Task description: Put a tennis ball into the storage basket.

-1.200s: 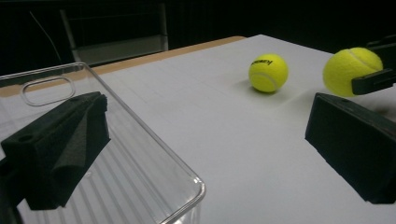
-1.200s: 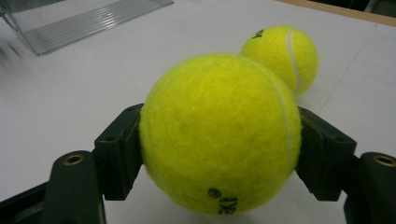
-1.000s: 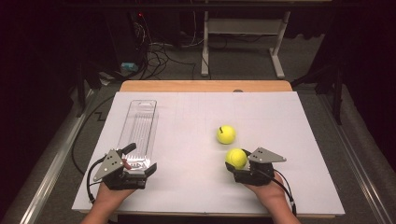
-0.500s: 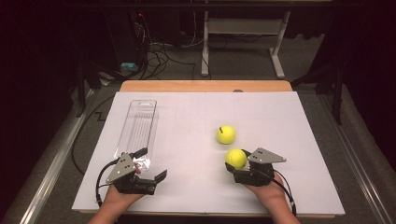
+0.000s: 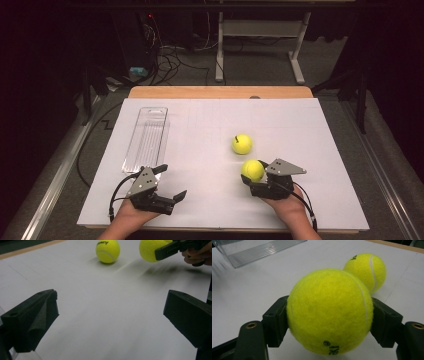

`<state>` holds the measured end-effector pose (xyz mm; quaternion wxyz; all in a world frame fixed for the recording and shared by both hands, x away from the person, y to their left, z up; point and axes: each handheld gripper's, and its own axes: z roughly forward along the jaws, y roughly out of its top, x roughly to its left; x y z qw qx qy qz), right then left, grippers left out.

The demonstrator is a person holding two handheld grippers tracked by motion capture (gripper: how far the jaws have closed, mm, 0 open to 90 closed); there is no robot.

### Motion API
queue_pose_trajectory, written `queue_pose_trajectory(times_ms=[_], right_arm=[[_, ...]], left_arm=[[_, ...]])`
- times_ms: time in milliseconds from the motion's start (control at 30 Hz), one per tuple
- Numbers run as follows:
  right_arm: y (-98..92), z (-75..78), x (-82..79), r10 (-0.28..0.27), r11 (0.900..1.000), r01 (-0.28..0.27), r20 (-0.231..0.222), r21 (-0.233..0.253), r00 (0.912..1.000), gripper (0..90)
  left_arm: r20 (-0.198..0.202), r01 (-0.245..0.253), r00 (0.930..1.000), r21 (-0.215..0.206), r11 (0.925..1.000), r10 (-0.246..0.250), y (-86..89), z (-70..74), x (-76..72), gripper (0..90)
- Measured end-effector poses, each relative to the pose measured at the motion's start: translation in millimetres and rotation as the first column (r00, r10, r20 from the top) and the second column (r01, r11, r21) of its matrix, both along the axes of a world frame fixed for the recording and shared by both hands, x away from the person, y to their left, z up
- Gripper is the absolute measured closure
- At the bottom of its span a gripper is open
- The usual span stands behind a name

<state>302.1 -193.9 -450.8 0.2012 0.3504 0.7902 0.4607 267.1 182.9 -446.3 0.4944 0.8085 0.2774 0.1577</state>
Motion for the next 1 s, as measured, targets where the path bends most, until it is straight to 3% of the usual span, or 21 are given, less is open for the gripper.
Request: queue_pose_trajectory(times_ms=[533, 800, 900, 1000], right_arm=[[-0.3, -0.7, 0.1, 0.004, 1.0, -0.004, -0.002, -0.001, 1.0, 27.0], [0.6, -1.1, -0.2, 0.006, 1.0, -0.006, -0.007, 0.0, 1.0, 27.0], [1.0, -1.4, -0.4, 0.006, 1.0, -0.006, -0.013, 0.0, 0.9999, 27.0], [0.9, -1.0, -0.6, 0.01, 1.0, -0.01, -0.01, 0.006, 0.9999, 27.1]], left_arm=[[-0.135, 0.03, 0.9908, 0.132, 0.9908, -0.012, -13.2, -10.5, 6.3, 0.6], [-0.181, 0.012, 0.9832, 0.178, 0.9839, 0.02, -17.0, -11.8, 10.6, 0.6], [-0.193, 0.004, 0.9805, 0.204, 0.9789, 0.037, -19.4, -9.9, 11.6, 0.5], [-0.208, 0.007, 0.9769, 0.26, 0.9655, 0.049, -25.1, -7.7, 13.5, 0.9]])
